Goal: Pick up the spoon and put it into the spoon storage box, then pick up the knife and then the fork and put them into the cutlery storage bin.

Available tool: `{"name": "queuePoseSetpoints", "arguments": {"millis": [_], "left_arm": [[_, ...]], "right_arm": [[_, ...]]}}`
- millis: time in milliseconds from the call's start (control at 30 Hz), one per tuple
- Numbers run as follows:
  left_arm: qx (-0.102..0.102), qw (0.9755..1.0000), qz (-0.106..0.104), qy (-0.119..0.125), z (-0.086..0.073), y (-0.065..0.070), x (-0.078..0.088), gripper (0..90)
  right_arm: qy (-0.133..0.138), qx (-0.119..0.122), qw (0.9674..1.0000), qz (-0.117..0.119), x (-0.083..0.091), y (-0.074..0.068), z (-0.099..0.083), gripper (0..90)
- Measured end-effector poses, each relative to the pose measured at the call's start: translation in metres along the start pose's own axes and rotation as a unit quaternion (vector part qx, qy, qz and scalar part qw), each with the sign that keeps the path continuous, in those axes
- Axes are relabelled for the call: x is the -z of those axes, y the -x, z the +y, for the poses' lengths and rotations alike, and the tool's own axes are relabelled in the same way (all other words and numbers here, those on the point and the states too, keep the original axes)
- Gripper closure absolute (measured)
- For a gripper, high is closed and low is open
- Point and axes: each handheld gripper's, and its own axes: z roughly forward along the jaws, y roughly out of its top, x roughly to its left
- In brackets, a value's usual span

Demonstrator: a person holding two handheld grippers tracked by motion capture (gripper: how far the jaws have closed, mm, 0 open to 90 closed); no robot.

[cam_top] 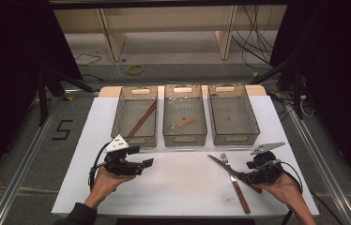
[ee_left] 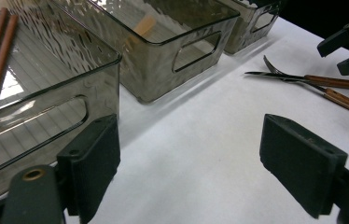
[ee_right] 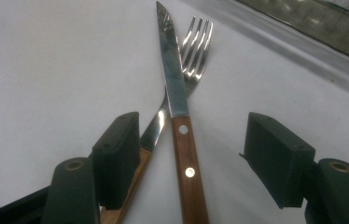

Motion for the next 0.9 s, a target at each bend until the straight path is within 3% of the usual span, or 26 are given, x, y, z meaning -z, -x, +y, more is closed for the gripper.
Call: {"name": "queuePoseSetpoints", "arguments": {"millis": [200, 433, 633, 900], "left_arm": [[-0.013, 0.9998, 0.012, 0.000, -0.004, 0.001, 0.003, 19.0], [-0.014, 0.9998, 0.016, -0.004, -0.011, 0.000, 0.007, 18.7], [-0.009, 0.9997, 0.021, 0.000, -0.014, 0.000, 0.010, 18.5], [-0.025, 0.9993, 0.026, -0.003, -0.019, 0.003, 0.013, 18.4]], "right_arm": [[-0.024, 0.009, 0.9996, 0.008, -0.002, 0.001, 0.004, 36.8], [-0.056, 0.020, 0.9981, 0.013, -0.006, 0.001, 0.008, 37.1], [-0.084, 0.031, 0.9959, 0.014, -0.008, 0.001, 0.011, 41.8], [-0.109, 0.043, 0.9929, 0.019, -0.011, 0.000, 0.014, 49.2]]}}
